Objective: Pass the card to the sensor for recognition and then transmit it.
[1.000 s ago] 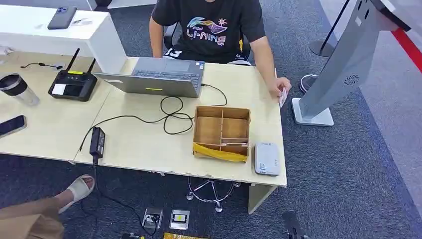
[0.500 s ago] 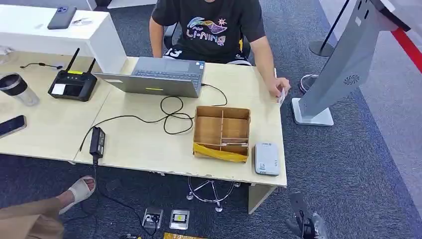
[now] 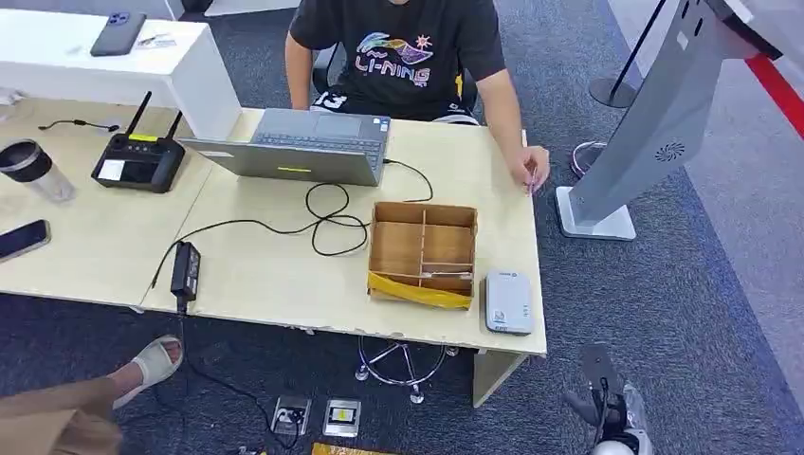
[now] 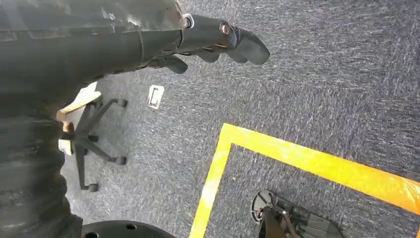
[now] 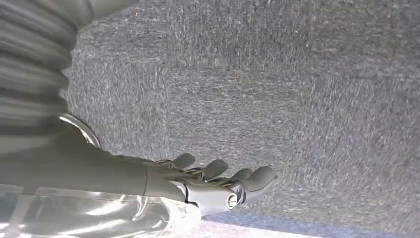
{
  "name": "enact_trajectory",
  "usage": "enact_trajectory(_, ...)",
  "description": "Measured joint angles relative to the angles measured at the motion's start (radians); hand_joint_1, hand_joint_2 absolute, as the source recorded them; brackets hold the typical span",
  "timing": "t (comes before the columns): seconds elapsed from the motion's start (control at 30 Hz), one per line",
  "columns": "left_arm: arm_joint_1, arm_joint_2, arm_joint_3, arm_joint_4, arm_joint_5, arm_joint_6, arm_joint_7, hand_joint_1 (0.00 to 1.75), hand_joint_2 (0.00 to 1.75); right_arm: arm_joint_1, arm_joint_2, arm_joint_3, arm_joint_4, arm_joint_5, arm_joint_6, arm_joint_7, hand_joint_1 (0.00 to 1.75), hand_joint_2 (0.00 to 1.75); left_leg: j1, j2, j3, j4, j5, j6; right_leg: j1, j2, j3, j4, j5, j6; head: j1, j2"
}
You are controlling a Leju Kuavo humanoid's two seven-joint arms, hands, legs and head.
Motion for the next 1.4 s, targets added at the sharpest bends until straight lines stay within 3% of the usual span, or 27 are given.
enact_trajectory(0.43, 0.001, 0.007, 0.0, 0.0, 0.023, -0.005, 0.003, 0.0, 1.75, 0.048, -0.045, -0.172, -0.169, 0.108, -0.002, -0.044, 0.0, 1.75, 0.0, 0.0, 0.0, 0.0, 0.0, 0.0, 0.0, 0.0, 0.0, 0.0, 0.0, 0.0, 0.0, 0.0)
enact_trajectory(0.6, 0.003, 0.008, -0.002, 0.0, 0.041, -0.003, 0.003, 0.0, 1.75, 0.083, -0.071, -0.264, -0.357, 0.226, -0.002, 0.031, 0.0, 1.75, 0.0, 0.0, 0.0, 0.0, 0.0, 0.0, 0.0, 0.0, 0.0, 0.0, 0.0, 0.0, -0.001, 0.0)
enact_trajectory(0.93, 0.004, 0.009, -0.006, -0.002, 0.055, -0.003, 0.003, 0.0, 1.75, 0.121, -0.091, -0.379, -0.681, 0.389, -0.002, 0.043, 0.0, 1.75, 0.0, -0.001, 0.0, 0.0, 0.0, 0.0, 0.0, -0.001, 0.0, 0.0, 0.0, 0.0, 0.0, 0.0)
enact_trajectory(1.23, 0.004, 0.013, -0.013, -0.006, 0.064, -0.006, 0.0, 0.0, 1.75, 0.124, -0.101, -0.4, -0.953, 0.501, -0.002, 0.052, 0.0, 1.75, 0.0, -0.001, -0.001, 0.0, 0.0, 0.0, 0.0, 0.0, 0.0, 0.0, 0.0, 0.0, 0.0, 0.0)
enact_trajectory(1.4, 0.004, 0.014, -0.029, -0.008, 0.071, -0.006, -0.003, 0.0, 1.75, 0.084, -0.101, -0.335, -1.083, 0.714, 0.037, 0.11, 0.0, 1.75, 0.0, 0.0, -0.001, 0.0, 0.0, 0.0, 0.0, 0.0, 0.0, 0.0, 0.0, 0.0, -0.001, 0.0)
